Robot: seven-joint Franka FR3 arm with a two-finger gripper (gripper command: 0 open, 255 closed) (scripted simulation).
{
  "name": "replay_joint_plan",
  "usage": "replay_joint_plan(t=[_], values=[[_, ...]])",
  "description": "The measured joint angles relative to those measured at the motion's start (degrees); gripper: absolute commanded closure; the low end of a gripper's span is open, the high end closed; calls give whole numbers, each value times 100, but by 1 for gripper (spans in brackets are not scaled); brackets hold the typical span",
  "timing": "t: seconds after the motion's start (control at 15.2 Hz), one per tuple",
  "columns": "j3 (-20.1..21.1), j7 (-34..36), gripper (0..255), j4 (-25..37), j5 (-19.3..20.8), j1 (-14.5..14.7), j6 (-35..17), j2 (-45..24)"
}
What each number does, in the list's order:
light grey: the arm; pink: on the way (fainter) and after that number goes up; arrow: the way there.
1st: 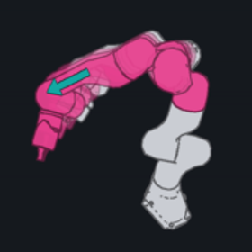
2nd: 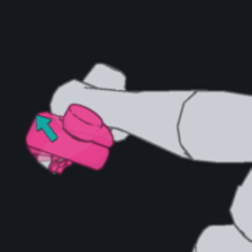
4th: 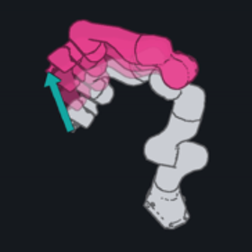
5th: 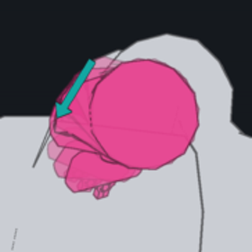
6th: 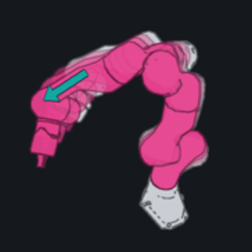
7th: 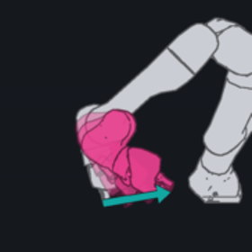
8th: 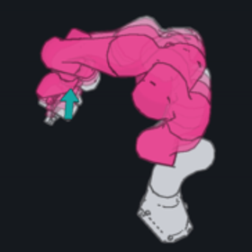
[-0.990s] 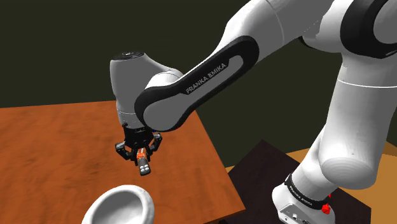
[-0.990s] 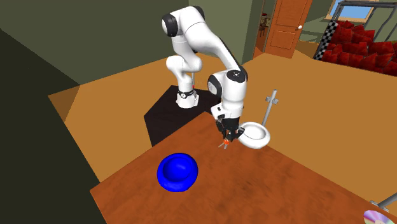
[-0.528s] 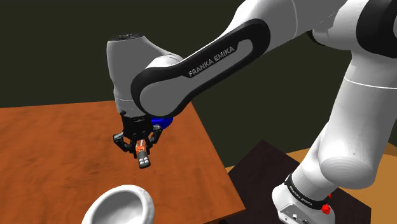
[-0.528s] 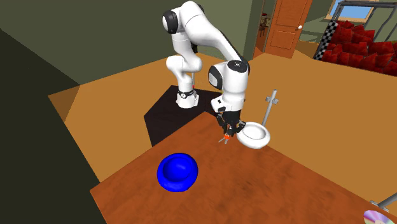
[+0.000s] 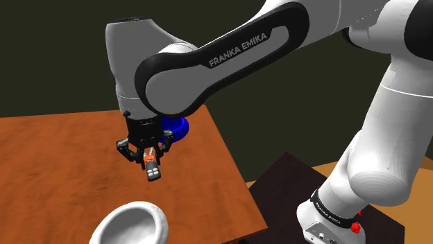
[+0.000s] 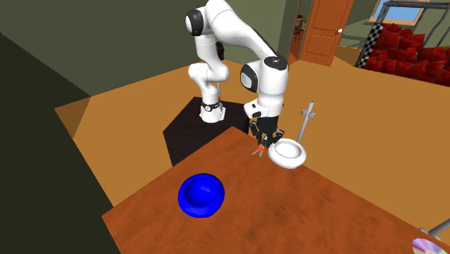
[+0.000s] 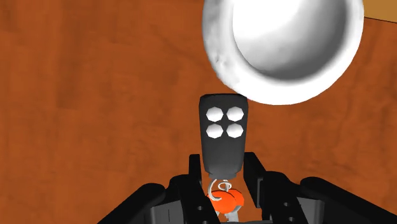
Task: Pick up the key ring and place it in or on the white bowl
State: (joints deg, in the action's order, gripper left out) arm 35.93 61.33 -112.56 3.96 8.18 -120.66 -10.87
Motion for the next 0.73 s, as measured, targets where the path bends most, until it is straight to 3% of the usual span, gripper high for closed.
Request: replay_joint_plan(t=[0.46, 0.73], values=[[312, 943, 255, 197, 131, 594, 95, -125], [441, 1587, 255, 648, 373, 1056, 295, -446]])
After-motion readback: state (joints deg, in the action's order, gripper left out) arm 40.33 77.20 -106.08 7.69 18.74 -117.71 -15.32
